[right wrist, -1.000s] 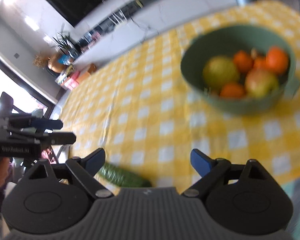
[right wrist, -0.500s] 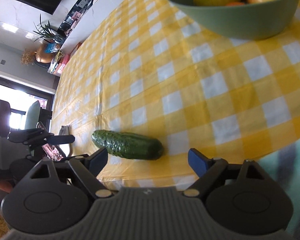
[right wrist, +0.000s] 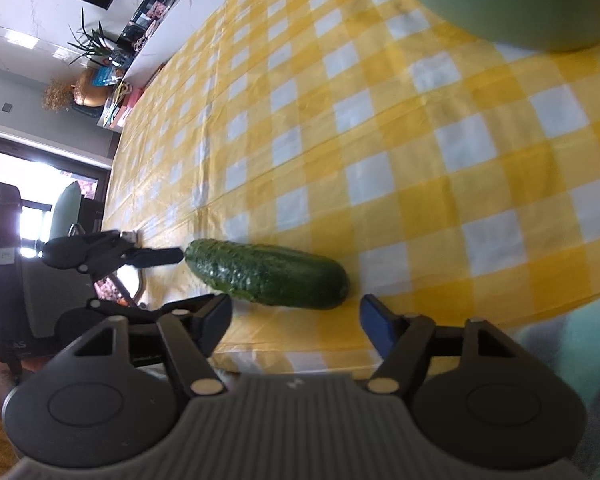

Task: Organize fruits
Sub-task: 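Grasp the green cucumber by its end with the left gripper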

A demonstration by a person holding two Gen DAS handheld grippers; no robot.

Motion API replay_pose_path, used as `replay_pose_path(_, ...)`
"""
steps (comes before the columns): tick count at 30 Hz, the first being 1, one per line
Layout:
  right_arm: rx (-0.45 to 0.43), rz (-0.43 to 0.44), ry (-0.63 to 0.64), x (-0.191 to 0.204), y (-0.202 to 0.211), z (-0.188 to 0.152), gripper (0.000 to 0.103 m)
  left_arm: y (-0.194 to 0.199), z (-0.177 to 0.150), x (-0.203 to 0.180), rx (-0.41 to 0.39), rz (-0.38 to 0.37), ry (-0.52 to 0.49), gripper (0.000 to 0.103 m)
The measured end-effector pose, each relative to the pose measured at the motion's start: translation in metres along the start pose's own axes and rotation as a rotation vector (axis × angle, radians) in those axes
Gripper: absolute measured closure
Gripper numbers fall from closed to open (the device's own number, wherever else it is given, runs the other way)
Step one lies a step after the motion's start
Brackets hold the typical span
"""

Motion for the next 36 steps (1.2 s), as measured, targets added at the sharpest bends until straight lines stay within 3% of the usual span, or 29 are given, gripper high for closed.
replay_pose_path(5, -0.006, -0.003, 0.004, 0.002, -0.003, 0.002, 0.040, 0.000, 0.007, -0.003, -0.033, -0.021, -0.011, 0.031)
replay_pose_path(7, -0.012, -0.006, 0.003, 0.001, -0.001, 0.004, 0.042, 0.001, 0.010, -0.007, -0.043, -0.037, -0.015, 0.038)
replay_pose_path(10, -0.027, -0.020, -0.006, -0.004, 0.003, 0.004, 0.053, 0.001, 0.015, -0.008, -0.034, -0.036, 0.001, 0.039)
replay_pose_path(16, -0.125, -0.075, 0.023, -0.010, 0.024, 0.024, 0.053, 0.003, 0.027, -0.011, -0.056, -0.090, 0.066, 0.050)
replay_pose_path(24, -0.197, -0.096, -0.008, -0.029, 0.040, 0.060, 0.053, 0.005, 0.051, -0.033, -0.061, -0.069, 0.046, 0.050)
replay_pose_path(31, -0.184, -0.083, -0.019, -0.037, 0.034, 0.057, 0.053, 0.007, 0.053, -0.032, -0.062, -0.039, 0.029, 0.045)
replay_pose_path(36, -0.216, -0.078, -0.009, -0.035, 0.048, 0.056, 0.048, 0.025, 0.064, -0.035, -0.096, 0.012, -0.049, 0.041)
Point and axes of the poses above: each gripper's, at about its wrist camera, not at the fingertips, and y roughly against the way its jaws point, x to its left, z to its top, the point moved 5 cm from there along -y, roughly the way its jaws point, and after that the axes turned 2 degrees about z, right-handed, at the moved point
